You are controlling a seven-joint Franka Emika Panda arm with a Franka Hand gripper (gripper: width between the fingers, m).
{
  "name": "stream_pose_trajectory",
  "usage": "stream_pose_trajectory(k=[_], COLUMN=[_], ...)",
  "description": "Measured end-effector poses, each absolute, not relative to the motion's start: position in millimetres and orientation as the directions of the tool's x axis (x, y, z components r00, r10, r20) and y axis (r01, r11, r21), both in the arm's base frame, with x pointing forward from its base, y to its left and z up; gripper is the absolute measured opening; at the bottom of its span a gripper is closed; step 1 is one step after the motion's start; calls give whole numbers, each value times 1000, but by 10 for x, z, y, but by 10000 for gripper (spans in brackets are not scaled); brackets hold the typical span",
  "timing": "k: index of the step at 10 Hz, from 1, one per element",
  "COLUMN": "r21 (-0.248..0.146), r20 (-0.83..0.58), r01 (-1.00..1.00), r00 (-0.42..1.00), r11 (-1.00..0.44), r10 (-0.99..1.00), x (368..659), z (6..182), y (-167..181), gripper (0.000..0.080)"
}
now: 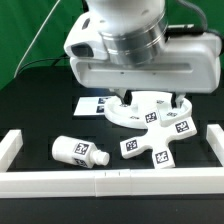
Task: Assemble round table
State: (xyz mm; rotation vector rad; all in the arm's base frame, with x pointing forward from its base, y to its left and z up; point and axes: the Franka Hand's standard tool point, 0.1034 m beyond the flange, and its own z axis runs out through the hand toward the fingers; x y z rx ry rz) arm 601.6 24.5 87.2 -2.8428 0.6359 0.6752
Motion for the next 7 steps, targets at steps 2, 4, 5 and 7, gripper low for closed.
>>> stream_pose_trajectory(k=[2,4,5,7], r21=[-53,-53,-57,-62], r20=[-442,-443,-453,-513], r01=[-435,-435,-469,-638], r00=[817,817,799,680], r11=[-899,-899,-881,-768], r10=[-370,-370,-395,-523], x=[6045,6044,6028,5914], z=[828,823,794,618], y=[242,245,245,159], gripper=[649,649,649,649])
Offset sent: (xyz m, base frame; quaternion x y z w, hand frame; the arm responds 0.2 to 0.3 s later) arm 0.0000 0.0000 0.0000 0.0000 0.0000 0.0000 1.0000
